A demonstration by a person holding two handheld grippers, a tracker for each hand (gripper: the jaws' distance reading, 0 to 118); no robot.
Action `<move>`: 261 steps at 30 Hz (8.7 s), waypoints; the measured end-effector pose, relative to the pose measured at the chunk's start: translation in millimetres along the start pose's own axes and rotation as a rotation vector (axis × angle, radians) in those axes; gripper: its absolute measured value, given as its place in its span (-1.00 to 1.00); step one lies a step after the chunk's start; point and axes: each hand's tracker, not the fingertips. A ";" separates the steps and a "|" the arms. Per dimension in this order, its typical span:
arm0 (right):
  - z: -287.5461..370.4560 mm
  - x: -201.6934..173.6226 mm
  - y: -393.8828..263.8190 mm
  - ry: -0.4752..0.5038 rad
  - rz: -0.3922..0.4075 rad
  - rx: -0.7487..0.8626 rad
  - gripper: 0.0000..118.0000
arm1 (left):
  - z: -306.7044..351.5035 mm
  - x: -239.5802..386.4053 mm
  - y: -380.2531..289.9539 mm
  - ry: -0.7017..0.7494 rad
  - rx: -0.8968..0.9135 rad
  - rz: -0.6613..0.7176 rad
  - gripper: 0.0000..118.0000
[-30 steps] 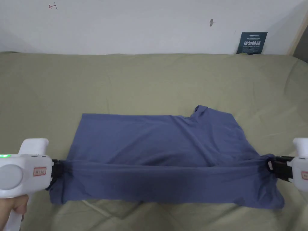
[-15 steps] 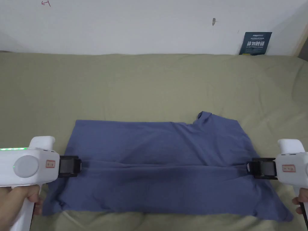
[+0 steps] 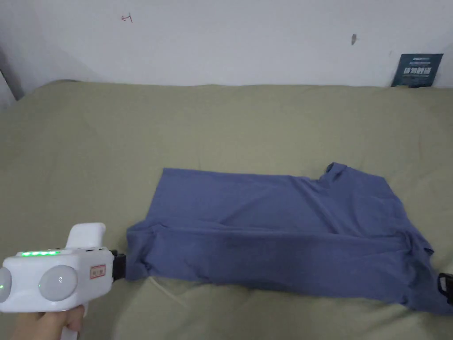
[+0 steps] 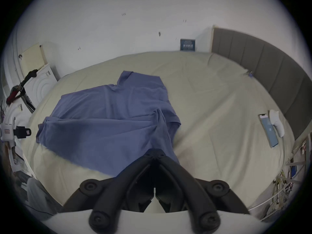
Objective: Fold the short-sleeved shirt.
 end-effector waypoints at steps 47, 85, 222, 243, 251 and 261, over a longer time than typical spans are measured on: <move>-18.7 19.3 -5.3 0.021 0.059 -0.123 -0.79 | -29.6 21.3 8.8 0.023 -0.133 -0.059 -0.91; 19.2 9.7 19.7 -0.058 -0.077 0.076 -0.95 | 7.2 23.6 31.2 0.004 0.053 -0.017 -1.00; 125.0 -172.0 -59.9 0.015 0.129 0.440 -0.94 | -13.4 -77.5 -21.6 -0.517 -0.318 0.284 1.00; 123.4 -165.0 -57.6 0.022 0.091 0.399 -0.94 | -33.9 -80.0 -39.3 -0.708 -0.364 0.438 -0.91; 121.1 -164.9 -56.4 0.058 0.094 0.401 -0.94 | 12.9 -125.8 -11.2 -0.594 -0.288 0.451 -0.91; 114.0 -161.2 -55.4 0.118 0.068 0.410 -0.94 | 66.7 -129.2 20.3 -0.379 -0.263 0.387 -0.91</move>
